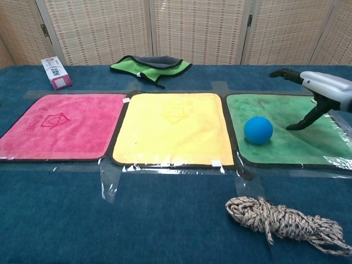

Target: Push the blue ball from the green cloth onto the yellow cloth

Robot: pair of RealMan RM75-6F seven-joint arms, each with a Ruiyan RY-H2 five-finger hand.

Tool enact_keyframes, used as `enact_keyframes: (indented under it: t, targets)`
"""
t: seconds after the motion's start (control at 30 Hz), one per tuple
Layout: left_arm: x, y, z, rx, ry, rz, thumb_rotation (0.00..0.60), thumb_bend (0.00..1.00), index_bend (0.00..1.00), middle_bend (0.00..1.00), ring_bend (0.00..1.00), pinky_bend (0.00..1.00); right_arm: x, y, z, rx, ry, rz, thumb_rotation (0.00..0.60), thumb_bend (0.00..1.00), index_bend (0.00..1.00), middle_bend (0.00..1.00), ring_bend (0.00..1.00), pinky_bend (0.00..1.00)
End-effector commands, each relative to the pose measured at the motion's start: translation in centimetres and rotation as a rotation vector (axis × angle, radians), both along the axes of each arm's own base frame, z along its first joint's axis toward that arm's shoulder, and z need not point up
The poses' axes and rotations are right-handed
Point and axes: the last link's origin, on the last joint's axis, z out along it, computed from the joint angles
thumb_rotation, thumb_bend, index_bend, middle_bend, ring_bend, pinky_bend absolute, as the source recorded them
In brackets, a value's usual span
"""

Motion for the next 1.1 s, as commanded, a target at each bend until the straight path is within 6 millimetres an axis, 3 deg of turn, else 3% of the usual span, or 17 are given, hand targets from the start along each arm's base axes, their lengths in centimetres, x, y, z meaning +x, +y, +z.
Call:
enact_keyframes:
  t: [0.03,0.37,0.73,0.97,1.1]
  targets:
    - [-0.1,-0.1,0.1,0.002,-0.002,0.004,0.600,0.51,0.19,0.05,0.06,0.00,0.5,-0.5,-1.3,0.014,0.006,-0.007,0.600,0.13,0.00,0.00,0.00,0.00]
    - [-0.8,-0.4,0.1,0.000,-0.006,0.026,0.600,0.51,0.19,0.05,0.06,0.00,2.1,-1.7,-3.2,0.023,-0.004,0.003,0.600,0.11,0.00,0.00,0.00,0.00]
    - [-1.2,-0.5,0.2,0.007,-0.009,0.032,0.600,0.51,0.19,0.05,0.06,0.00,5.3,-3.2,-4.3,0.028,-0.036,0.032,0.600,0.11,0.00,0.00,0.00,0.00]
    - [-1.2,-0.4,0.3,0.006,-0.005,0.029,0.600,0.51,0.19,0.05,0.06,0.00,7.4,-4.4,-4.0,0.002,-0.069,0.046,0.600,0.11,0.00,0.00,0.00,0.00]
    - [-1.3,-0.5,0.5,0.012,-0.005,0.031,0.600,0.51,0.19,0.05,0.06,0.00,7.3,-4.0,-3.0,-0.010,-0.062,0.069,0.600,0.11,0.00,0.00,0.00,0.00]
